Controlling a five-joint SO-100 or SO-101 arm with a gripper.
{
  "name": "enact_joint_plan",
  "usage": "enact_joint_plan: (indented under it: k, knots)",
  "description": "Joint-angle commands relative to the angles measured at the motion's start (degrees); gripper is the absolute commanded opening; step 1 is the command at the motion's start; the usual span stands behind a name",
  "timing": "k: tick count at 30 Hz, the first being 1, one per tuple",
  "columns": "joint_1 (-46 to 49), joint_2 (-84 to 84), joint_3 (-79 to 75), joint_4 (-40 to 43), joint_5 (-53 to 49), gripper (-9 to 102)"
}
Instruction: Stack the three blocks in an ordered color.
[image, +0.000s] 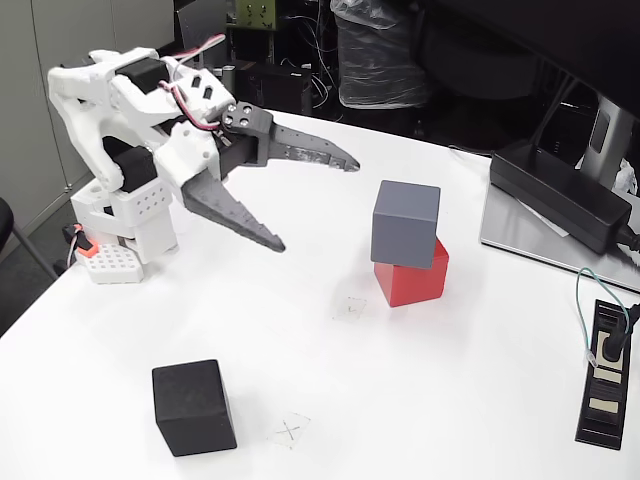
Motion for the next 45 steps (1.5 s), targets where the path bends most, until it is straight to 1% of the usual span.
enact_joint_plan:
  k: [1,4,7,10,13,17,21,32,41,45]
  knots:
    - [3.3,0.4,-9.6,14.1,-0.1,39]
    - [6.3,0.2,-15.1,23.2,-0.3,39]
    - [9.1,-1.6,-19.2,30.4,-2.3,39]
    - [12.7,-5.5,-22.4,35.9,-6.8,39]
    - [17.9,-11.2,-25.2,38.8,-11.1,39]
    - [25.5,-20.0,-28.7,39.4,-14.4,39]
    - [29.1,-29.2,-32.9,39.3,-15.7,39]
    - [29.9,-47.9,-42.3,39.2,-15.4,39]
    - [29.6,-58.2,-46.4,39.2,-15.7,39]
    - [29.4,-61.8,-46.8,36.7,-15.5,39]
